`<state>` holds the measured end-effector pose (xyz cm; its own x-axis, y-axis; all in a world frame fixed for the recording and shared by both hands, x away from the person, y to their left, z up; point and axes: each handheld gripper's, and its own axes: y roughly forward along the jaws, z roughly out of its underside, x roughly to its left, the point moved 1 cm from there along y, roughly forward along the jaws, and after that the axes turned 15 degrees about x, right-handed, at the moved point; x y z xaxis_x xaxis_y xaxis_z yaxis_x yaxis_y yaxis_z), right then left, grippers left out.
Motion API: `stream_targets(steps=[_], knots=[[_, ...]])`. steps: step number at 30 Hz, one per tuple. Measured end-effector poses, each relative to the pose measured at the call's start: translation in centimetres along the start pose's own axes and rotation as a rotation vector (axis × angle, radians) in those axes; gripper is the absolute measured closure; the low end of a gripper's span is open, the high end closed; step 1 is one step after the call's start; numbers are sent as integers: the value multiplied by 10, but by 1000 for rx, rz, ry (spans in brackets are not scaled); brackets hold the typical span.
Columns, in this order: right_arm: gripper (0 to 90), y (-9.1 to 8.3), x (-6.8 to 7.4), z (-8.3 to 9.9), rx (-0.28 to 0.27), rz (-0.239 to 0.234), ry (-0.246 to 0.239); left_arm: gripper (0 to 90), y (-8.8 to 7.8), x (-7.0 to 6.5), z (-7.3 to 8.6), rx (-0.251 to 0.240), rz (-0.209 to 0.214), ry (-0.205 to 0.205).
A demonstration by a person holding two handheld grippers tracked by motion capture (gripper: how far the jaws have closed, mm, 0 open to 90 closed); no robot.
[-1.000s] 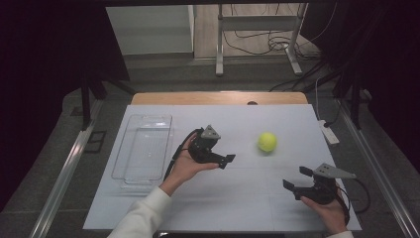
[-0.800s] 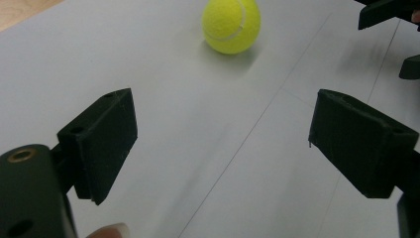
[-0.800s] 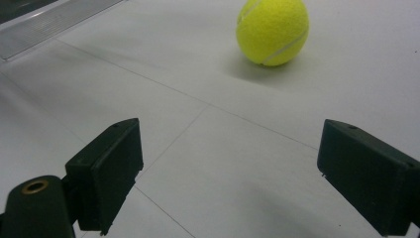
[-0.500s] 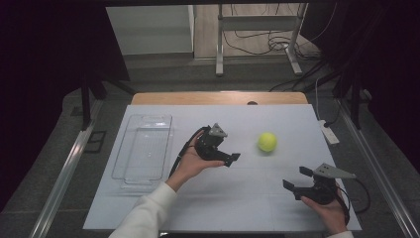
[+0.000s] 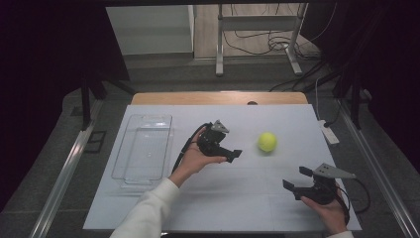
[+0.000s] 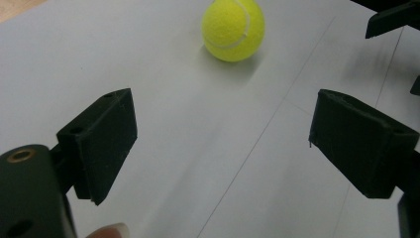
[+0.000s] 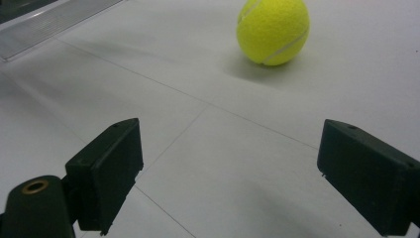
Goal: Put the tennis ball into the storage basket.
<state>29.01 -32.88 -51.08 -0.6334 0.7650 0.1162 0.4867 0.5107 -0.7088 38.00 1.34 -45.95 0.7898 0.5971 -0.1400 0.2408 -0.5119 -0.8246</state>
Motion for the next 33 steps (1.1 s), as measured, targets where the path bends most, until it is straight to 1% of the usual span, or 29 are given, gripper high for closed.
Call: stream_targets(steps=[18, 33], knots=[[106, 0, 0, 0, -6, -6, 3, 116, 10, -1, -16, 10, 23, 5], [106, -1, 0, 0, -7, -11, 5, 117, 16, -2, -28, 21, 23, 13]])
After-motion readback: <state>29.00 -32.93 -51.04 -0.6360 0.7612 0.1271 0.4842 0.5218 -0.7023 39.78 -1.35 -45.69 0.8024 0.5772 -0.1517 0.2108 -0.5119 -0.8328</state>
